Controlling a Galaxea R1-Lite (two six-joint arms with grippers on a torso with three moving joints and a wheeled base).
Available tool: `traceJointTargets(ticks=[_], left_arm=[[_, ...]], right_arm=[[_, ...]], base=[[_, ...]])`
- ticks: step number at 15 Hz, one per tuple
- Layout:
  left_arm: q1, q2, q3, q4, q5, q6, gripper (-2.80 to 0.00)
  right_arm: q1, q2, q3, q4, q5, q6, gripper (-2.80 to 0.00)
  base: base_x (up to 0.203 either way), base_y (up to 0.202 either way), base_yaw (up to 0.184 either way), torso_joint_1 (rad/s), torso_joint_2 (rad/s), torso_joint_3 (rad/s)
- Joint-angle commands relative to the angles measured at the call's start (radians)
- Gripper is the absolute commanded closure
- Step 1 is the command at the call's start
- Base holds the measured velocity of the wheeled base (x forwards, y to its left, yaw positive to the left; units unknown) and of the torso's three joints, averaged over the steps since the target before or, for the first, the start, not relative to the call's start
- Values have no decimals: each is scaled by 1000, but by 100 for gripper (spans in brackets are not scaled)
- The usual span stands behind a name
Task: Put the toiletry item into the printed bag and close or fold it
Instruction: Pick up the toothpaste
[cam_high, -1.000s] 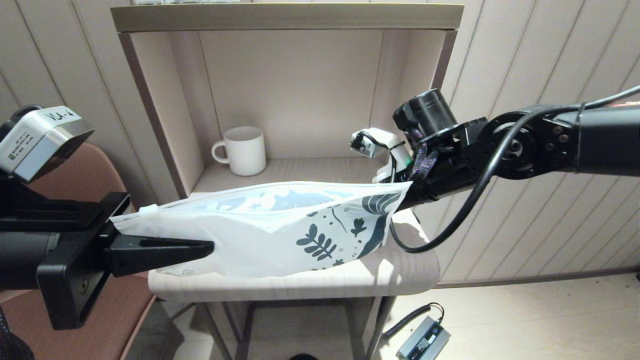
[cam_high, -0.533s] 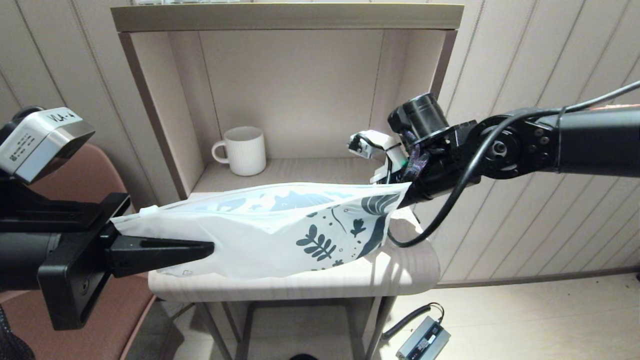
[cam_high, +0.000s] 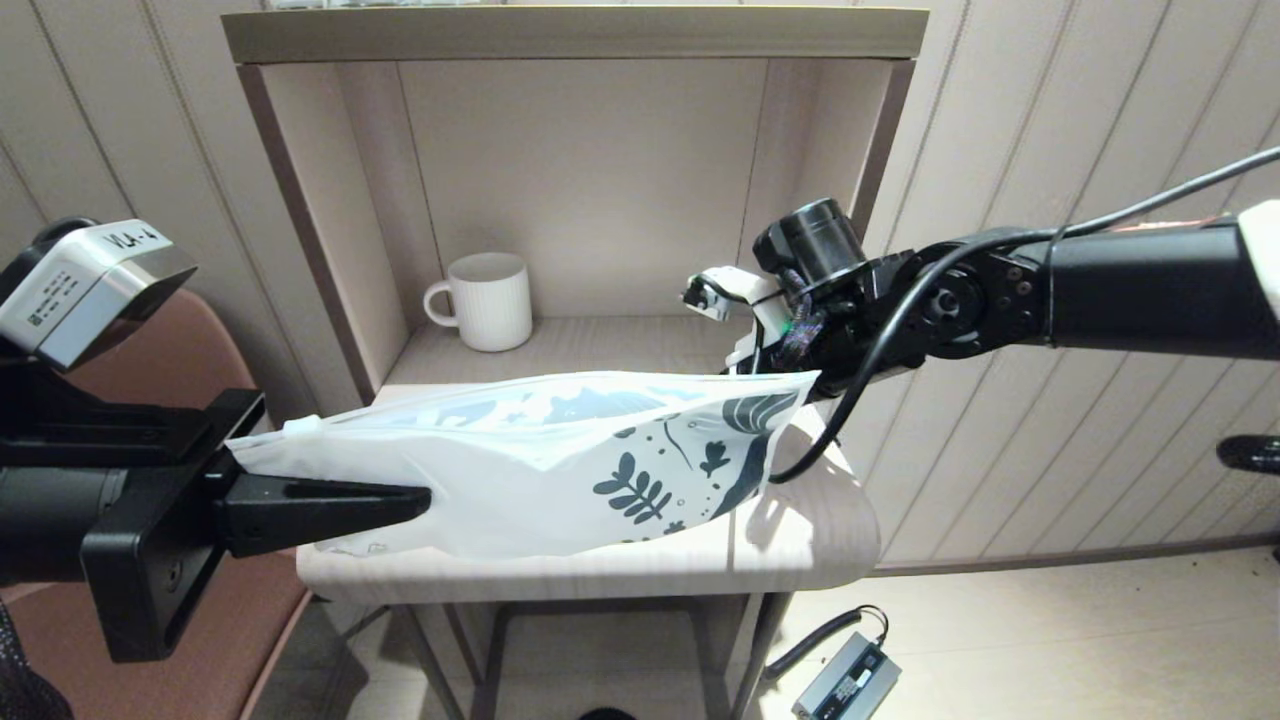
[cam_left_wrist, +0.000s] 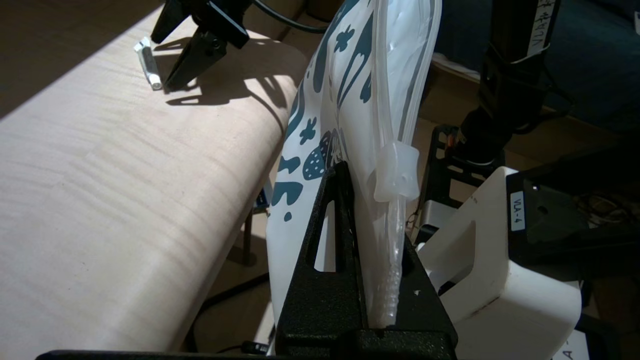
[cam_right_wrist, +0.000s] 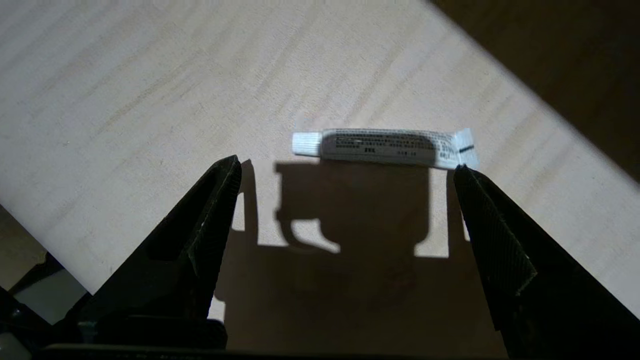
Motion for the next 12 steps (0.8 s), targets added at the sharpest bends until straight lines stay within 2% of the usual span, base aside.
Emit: traceJointTargets(ticks=[1, 12], left_arm=[[0, 3, 0, -1, -7, 1, 0], [0, 15, 2, -1, -7, 1, 0]], right_arm=[[-2, 26, -23, 4, -2, -2, -280], [9, 67, -69, 10, -11, -1, -280]], base=[[0, 0, 0, 0, 0, 0], [0, 0, 0, 0, 0, 0]])
